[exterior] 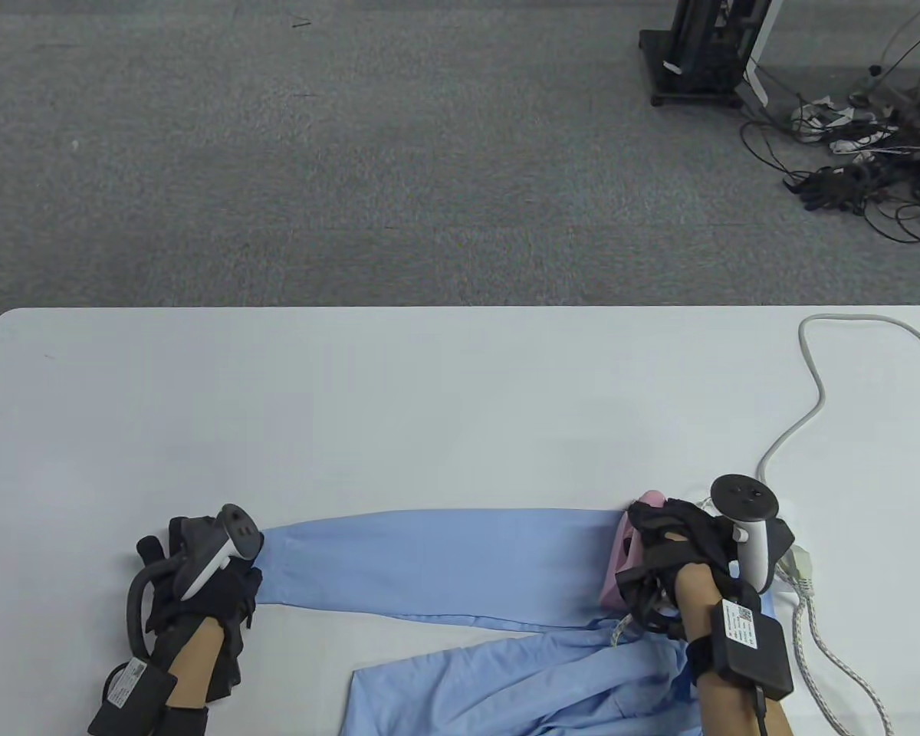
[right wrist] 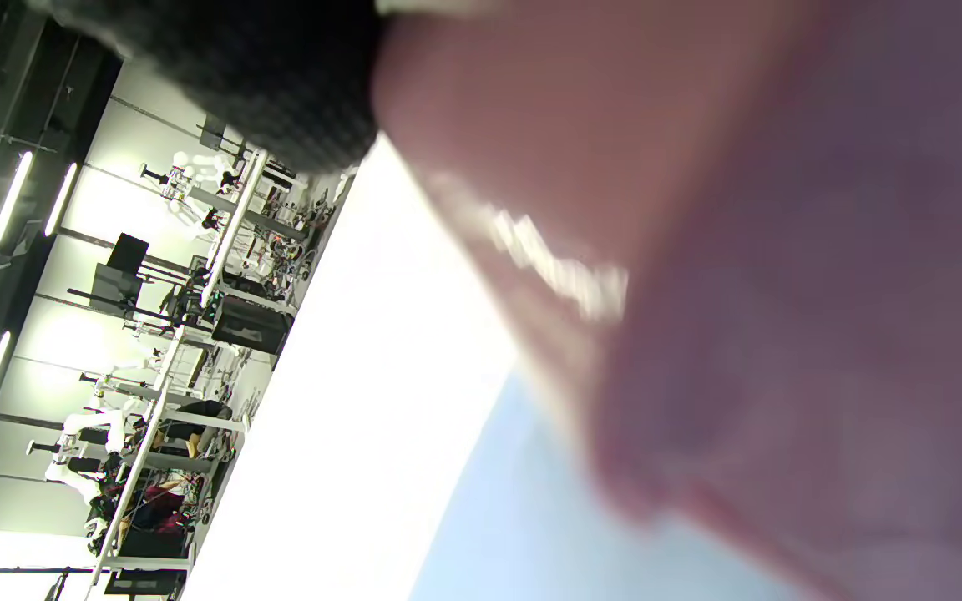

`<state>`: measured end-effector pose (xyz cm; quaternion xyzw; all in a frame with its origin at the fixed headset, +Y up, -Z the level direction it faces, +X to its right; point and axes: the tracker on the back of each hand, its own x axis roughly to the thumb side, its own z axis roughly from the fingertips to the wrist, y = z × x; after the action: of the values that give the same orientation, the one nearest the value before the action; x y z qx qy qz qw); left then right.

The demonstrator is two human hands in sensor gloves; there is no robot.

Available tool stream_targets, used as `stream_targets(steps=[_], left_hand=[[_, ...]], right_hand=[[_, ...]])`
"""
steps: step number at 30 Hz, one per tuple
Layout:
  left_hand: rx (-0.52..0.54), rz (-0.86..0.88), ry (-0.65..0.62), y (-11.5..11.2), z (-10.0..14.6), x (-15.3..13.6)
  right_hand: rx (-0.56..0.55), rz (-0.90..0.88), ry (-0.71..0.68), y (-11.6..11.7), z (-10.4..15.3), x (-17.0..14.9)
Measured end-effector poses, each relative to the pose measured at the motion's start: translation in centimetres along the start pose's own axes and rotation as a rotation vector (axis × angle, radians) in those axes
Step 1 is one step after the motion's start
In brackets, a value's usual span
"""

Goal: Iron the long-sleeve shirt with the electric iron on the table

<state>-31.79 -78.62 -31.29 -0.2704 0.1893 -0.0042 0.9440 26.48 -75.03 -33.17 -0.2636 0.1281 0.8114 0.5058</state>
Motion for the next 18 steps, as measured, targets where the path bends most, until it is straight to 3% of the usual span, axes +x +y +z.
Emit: stream_targets(steps=[7, 13, 16, 18], left_hand=[[-0.036, 0.033, -0.027, -0.2, -0.3, -0.3], [-0.032, 0.029, -0.03, -0.2, -0.3, -0.3], [-0.036, 0.031, -0.032, -0.2, -0.3, -0.3], [-0.04, 0.033, -0.033, -0.2, -0.3, -0.3]], right_hand=[[0.035, -0.055, 0.046, 0.7, 0.3, 0.5], [0.083, 0.051, -0.142, 3.0, 3.5, 7.8], [0.116, 0.099, -0.249, 5.1, 6.0, 12.2], [0.203, 0.084, -0.336, 7.2, 7.7, 15.0]])
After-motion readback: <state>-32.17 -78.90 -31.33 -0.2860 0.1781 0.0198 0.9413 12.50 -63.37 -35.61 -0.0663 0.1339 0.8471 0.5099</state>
